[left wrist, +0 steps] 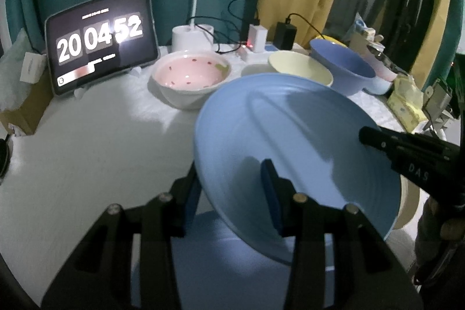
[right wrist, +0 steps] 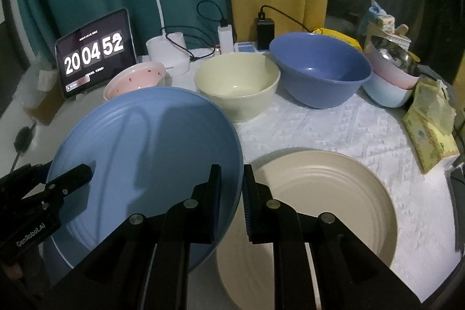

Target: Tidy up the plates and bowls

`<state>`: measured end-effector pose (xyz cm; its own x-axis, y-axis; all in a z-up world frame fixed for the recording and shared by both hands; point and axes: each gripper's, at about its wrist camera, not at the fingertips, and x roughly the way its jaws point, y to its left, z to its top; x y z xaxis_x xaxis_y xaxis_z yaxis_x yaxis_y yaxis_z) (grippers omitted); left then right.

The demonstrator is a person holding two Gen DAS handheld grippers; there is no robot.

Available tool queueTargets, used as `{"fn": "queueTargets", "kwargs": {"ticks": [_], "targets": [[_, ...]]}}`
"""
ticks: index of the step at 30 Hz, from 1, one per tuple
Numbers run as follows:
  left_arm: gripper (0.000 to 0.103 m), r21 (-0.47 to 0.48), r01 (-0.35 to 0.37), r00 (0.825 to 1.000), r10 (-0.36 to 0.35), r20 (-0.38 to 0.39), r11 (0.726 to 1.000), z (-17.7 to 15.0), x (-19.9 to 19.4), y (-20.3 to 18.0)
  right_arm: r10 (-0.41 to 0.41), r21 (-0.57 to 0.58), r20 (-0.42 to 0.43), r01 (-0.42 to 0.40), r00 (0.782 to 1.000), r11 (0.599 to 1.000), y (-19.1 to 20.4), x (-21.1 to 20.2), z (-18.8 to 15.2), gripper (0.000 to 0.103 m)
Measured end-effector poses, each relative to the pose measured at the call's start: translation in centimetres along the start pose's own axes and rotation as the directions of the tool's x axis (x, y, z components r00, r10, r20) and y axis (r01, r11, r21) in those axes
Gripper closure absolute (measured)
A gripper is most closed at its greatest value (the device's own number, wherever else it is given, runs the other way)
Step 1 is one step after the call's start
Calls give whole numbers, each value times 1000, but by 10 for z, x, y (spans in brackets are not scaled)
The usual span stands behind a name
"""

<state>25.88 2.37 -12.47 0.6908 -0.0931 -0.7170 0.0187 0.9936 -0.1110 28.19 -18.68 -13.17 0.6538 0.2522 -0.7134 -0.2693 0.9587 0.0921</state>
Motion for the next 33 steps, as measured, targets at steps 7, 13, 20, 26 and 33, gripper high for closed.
{"fn": "queueTargets", "kwargs": {"ticks": [7, 13, 20, 26, 33], "targets": [[62, 21, 7, 1000, -7, 14, 1000, -3, -11, -14, -11, 12, 25, 10, 1000, 1000, -9, -17, -8, 87], [61, 41, 15, 1000, -16, 22, 999, -5, -19, -28, -15, 32, 42, 13, 999, 999, -19, -29, -15, 87], [62, 70, 18, 1000, -19, 17, 997, -8, -22, -46, -16, 61, 54, 13, 998, 998, -36, -38, -24, 87], [61, 93, 22, 1000, -22, 3, 995, -11, -19, -65, -18, 80, 53, 14, 998, 997, -54, -41, -33, 87], [62, 125, 28, 999, -26, -19, 992, -12, -12, -88, -25, 114, 49, 20, 998, 993, -77, -41, -41, 87]]}}
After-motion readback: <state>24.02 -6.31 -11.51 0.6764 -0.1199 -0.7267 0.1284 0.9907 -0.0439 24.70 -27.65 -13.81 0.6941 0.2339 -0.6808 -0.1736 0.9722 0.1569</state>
